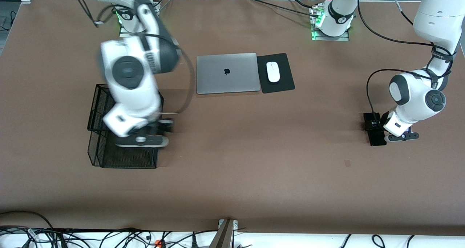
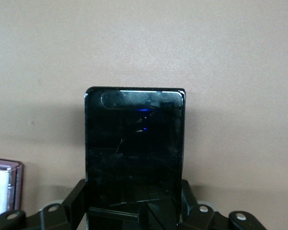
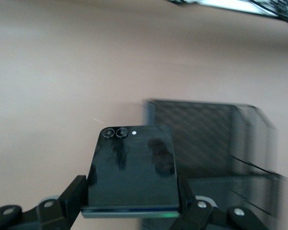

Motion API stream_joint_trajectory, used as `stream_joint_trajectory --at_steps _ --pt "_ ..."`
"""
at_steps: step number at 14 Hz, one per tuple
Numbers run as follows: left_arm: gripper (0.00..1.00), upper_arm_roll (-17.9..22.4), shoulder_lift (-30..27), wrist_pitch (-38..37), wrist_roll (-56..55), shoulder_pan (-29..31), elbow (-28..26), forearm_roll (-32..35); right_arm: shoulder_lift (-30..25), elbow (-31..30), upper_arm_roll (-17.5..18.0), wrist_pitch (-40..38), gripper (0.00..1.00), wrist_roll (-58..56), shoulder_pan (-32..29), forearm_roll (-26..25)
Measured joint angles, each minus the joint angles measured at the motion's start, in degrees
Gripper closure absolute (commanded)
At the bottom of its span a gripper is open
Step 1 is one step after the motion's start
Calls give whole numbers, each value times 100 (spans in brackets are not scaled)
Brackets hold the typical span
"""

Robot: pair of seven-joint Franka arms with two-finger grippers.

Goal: Place phones with both arms
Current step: 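Carry the flip phone into the basket while the left gripper lifts the tall phone, then release the flip phone in the basket while the left gripper sets down the tall phone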

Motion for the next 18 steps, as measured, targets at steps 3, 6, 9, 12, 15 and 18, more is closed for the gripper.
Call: stream_joint_trajectory --at_steps 3,6,9,12,15,18 --pt "95 -67 11 -567 -70 -17 240 -2 -615 -925 -309 -122 92 -216 -23 5" --pt "95 -89 13 -1289 -77 -43 640 -4 -1395 -2202 -479 273 92 -217 -10 4" --pt "97 -125 13 -1906 -322 -299 984 -6 -2133 -3494 -712 1031 92 -222 -8 2" --pt "98 -159 17 -2104 -1226 -1082 1187 -12 -2535 -4246 -943 1453 91 -239 -4 -1" --pt "100 -181 69 -2109 -2605 -2111 1470 -15 -2647 -4560 -1106 1566 91 -270 -3 0" --pt "100 -187 217 -2108 -3575 -2901 1923 -17 -2659 -4938 -1185 2105 90 -274 0 0"
